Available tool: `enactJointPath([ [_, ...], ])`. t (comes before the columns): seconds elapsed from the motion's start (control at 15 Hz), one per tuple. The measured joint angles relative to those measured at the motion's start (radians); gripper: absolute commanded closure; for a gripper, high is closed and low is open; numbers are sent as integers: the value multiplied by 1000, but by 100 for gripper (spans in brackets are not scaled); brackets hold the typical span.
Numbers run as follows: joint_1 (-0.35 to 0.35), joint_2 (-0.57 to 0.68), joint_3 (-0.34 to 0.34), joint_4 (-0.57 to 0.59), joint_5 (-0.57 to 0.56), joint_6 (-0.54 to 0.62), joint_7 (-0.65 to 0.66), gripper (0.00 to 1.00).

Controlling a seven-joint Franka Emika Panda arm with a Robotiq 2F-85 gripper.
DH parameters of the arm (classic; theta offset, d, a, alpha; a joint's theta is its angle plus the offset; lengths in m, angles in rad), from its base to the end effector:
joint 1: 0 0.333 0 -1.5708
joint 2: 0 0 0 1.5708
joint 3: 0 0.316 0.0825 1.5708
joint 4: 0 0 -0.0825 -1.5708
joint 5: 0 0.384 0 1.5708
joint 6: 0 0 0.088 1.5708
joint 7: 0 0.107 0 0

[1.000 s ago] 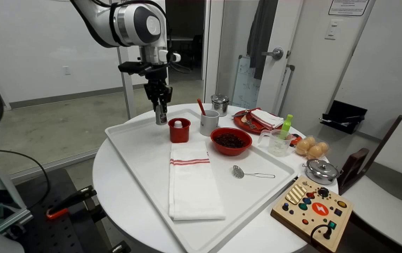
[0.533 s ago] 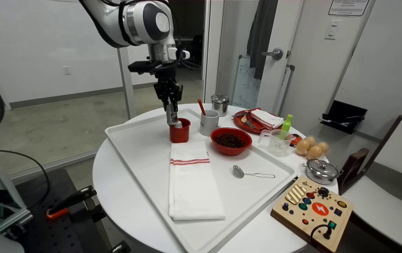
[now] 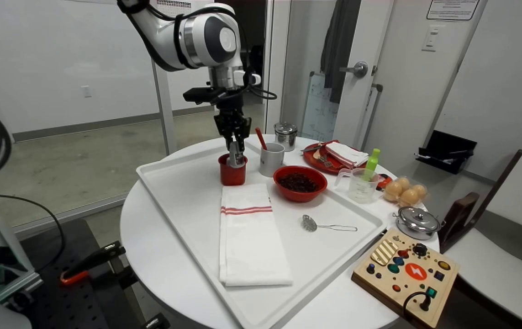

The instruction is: Put the salt and pepper shaker in the red mug and use the spoon to mix the contents of the red bowl

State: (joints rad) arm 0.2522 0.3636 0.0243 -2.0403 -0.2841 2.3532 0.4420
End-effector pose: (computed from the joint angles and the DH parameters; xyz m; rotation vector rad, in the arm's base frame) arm 0.5704 0.1575 0.2594 2.9481 0.0576 0.0290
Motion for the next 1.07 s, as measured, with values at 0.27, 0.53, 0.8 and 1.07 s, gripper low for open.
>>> enactJointPath([
  [0.27,3,52,0,70,0,-10,0,82],
  [0.53,11,89,0,124,0,-36,0,82],
  [0.8,20,122,3,147,4,-64,0,82],
  [1.07,31,136,8,152,7,-75,0,31],
])
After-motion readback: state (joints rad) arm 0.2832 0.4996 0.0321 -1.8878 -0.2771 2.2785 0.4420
